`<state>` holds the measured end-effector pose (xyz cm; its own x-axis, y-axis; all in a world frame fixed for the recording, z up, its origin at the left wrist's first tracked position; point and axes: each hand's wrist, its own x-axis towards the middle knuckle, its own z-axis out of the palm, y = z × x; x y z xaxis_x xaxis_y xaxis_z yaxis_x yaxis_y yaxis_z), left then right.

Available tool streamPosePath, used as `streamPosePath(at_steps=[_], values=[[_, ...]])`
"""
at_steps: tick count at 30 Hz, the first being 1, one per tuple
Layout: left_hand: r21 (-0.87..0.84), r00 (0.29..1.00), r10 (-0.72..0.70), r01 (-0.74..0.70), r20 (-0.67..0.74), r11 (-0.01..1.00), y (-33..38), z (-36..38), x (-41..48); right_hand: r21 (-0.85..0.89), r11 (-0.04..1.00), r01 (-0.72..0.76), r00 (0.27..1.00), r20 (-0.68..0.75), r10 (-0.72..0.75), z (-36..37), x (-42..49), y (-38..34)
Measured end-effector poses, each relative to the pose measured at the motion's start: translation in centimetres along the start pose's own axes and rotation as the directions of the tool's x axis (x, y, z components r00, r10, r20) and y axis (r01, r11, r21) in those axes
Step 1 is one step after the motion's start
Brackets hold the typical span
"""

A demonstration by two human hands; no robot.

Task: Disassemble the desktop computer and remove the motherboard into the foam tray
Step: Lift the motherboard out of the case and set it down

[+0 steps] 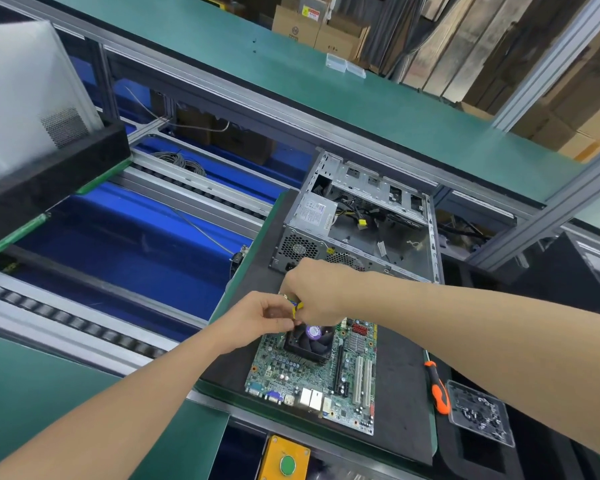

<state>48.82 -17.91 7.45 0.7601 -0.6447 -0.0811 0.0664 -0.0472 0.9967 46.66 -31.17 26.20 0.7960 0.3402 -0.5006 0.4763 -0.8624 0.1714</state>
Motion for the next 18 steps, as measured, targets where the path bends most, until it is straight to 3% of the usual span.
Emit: streamPosePath(at_steps=[4,8,13,18], values=[[0.202,0.993,-0.009,0.033,-0.115,0.979,-0.7,-0.4,-0.2,0.093,0.991,-0.097,0.988,-0.114,0.107,-1.7,-0.1,2.3],[0.472,0.988,0.074,-0.001,-0.135,0.881,0.2,0.4,0.7,0.166,0.971,-0.169,0.975,-0.117,0.19,-2.2,-0.1,4.0],[0.593,0.989,0.137,-0.074,-0.061,0.802,0.9,0.0,2.0,0.241,0.95,-0.198,0.973,-0.07,0.221,-1.0,0.2,4.5],[0.546,0.996,0.072,-0.036,-0.044,0.837,0.3,-0.7,2.1,0.279,0.944,-0.178,0.977,-0.067,0.204,0.2,0.7,4.1]])
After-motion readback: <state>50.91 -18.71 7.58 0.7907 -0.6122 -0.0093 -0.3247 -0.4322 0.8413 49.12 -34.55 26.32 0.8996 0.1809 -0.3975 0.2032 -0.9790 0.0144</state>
